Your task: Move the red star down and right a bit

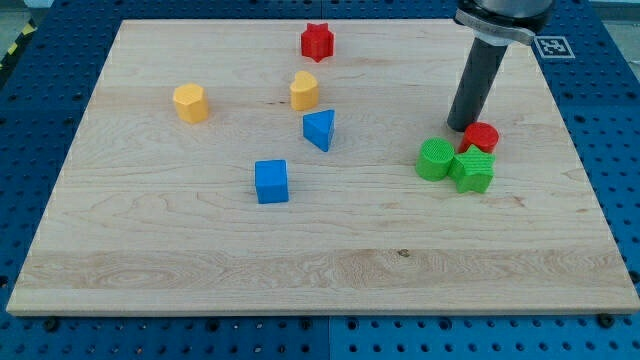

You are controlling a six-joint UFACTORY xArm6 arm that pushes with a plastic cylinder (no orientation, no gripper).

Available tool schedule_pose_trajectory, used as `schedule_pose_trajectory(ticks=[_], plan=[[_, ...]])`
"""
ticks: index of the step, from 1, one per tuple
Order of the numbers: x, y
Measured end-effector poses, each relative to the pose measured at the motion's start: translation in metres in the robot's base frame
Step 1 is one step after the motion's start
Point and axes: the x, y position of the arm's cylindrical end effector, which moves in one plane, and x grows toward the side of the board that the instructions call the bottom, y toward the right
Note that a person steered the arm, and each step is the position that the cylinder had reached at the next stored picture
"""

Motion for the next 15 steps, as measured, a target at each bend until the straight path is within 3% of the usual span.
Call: schedule_pose_trajectory(ticks=[6, 7, 11, 13, 15], plan=[[-0.034, 0.000], [-0.074, -0.008], [-0.201, -0.161], [-0.195, -0.219], [-0.186, -0.186]])
